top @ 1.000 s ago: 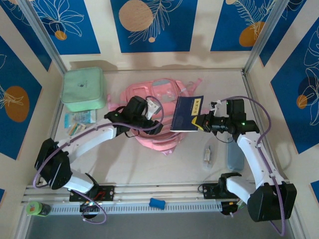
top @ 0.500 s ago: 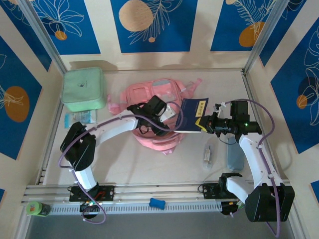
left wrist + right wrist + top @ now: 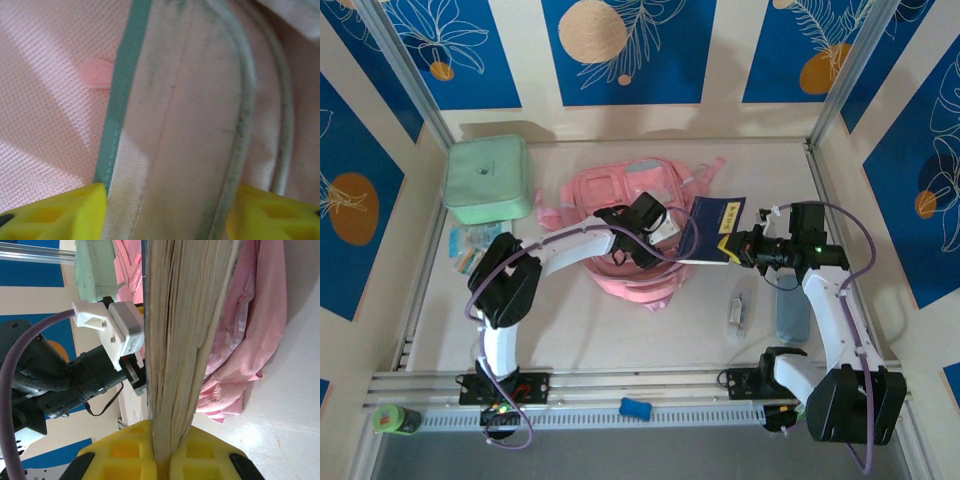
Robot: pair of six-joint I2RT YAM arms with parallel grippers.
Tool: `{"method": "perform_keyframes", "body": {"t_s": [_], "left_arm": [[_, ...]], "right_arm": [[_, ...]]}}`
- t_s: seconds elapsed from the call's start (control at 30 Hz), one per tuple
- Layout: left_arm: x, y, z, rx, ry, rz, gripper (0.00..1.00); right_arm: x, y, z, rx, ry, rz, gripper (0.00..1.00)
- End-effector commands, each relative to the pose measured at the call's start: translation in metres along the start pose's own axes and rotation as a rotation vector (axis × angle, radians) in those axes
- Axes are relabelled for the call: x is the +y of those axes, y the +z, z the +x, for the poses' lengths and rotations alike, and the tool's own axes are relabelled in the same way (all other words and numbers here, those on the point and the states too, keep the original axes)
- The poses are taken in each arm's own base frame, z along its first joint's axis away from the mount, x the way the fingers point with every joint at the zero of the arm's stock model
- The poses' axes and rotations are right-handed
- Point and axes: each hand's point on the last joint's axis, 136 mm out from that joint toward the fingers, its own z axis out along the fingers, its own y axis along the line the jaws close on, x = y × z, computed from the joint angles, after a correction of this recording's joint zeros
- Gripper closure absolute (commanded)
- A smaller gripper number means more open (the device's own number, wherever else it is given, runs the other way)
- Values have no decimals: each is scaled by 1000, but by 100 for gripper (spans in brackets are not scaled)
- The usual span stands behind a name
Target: Pack the student bag
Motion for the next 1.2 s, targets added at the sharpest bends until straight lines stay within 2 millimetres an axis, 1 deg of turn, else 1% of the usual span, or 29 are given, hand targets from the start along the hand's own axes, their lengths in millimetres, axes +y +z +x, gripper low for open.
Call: {"method": "perform_keyframes", "body": {"t_s": [0.0, 0.1, 0.13, 0.2, 0.27, 0.3, 0.37, 0.4, 0.53, 0.63, 0.7, 0.77, 0.83, 0.97, 1.0, 1.03, 1.17], "left_arm": [[18, -3, -15, -25, -3, -99, 51], [18, -10, -18, -26, 1, -87, 73], [19, -13, -20, -35, 4, -95, 79], [22, -21, -22, -48, 6, -111, 85], [27, -35, -26, -61, -3, -130, 92], [31, -46, -30, -73, -8, -147, 94], [40, -68, -36, -104, -20, -191, 98], [47, -83, -41, -125, -34, -227, 99], [65, -137, -62, -239, -95, -297, 100], [75, -163, -75, -305, -140, -306, 100], [80, -176, -83, -333, -164, -302, 100], [79, -188, -90, -347, -177, -280, 100], [75, -197, -96, -368, -188, -249, 100], [68, -212, -102, -412, -205, -198, 100], [65, -214, -102, -415, -205, -181, 100], [65, -217, -102, -420, -213, -178, 100], [61, -218, -98, -431, -223, -162, 100]], "right_arm": [[11, -2, 2, 28, -30, -49, 100], [14, -4, -1, 23, -37, -54, 100], [15, -4, -2, 21, -44, -49, 100], [15, -6, -2, 25, -53, -37, 100], [17, -8, -1, 29, -52, -32, 100], [17, -9, 1, 34, -50, -30, 100], [19, -13, 5, 36, -52, -24, 100], [18, -14, 7, 30, -53, -9, 100], [5, -23, 17, 10, -34, 77, 100], [0, -27, 23, 2, -29, 126, 100], [-5, -25, 29, 8, -36, 155, 100], [-6, -13, 35, 39, -28, 133, 100], [-3, 6, 40, 100, -11, 97, 100], [26, 55, 48, 208, -100, 4, 100], [33, 67, 46, 220, -126, -16, 100], [35, 77, 43, 221, -135, -21, 100], [36, 119, 17, 225, -100, -53, 100]]}}
